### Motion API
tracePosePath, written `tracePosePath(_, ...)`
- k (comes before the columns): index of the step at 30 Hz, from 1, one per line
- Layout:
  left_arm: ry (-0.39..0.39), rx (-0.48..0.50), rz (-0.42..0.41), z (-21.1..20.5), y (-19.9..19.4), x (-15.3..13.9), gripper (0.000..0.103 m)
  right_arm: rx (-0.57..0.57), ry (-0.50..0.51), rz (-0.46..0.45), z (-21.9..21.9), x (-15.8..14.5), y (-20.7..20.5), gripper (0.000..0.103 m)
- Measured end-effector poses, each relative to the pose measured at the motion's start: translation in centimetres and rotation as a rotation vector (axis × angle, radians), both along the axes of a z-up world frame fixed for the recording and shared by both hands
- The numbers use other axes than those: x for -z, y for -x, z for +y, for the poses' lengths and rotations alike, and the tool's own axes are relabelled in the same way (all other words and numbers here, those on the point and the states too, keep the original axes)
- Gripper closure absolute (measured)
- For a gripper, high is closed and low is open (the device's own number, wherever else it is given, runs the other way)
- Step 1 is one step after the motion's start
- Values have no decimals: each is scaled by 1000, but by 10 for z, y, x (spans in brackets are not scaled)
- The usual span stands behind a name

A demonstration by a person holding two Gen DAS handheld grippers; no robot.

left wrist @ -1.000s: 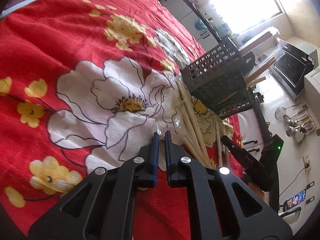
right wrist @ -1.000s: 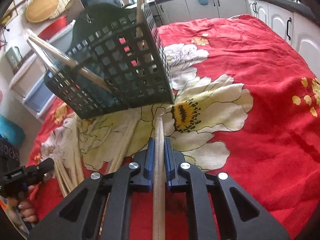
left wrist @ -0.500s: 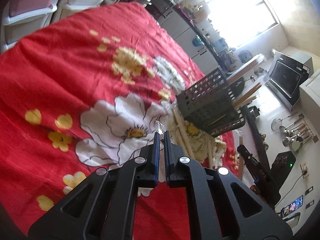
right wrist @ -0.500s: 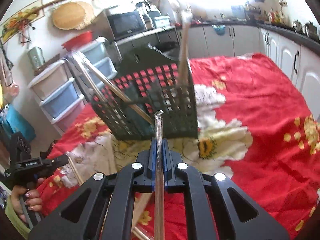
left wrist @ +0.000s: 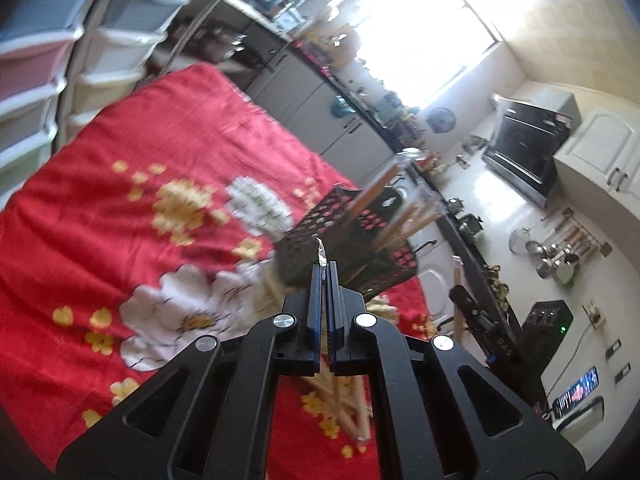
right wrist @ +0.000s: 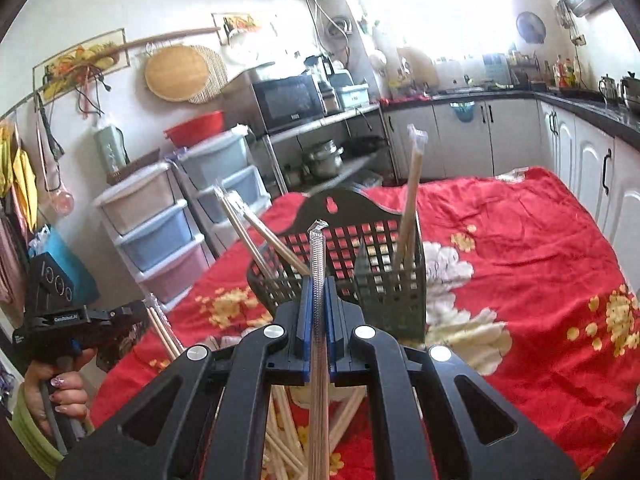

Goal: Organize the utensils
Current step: 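Close the left tool on a wooden chopstick while the right tool lifts its chopstick, then raise both held chopsticks upright over the mesh basket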

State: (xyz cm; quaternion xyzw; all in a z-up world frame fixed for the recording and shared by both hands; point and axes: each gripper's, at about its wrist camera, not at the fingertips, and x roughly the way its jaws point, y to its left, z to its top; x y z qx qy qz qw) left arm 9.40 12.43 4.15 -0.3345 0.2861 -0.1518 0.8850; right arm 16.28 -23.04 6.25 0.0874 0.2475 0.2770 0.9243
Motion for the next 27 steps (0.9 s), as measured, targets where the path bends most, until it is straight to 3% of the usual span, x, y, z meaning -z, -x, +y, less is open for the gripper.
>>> tracePosePath(12,-57,91,-102,-32,-11,-42,103,13,-54,-164,1,-24,6,97)
tracePosePath(27,-95,166,-189,-65,-36,-83,103,35,-54,-222,3,-42,-16,97)
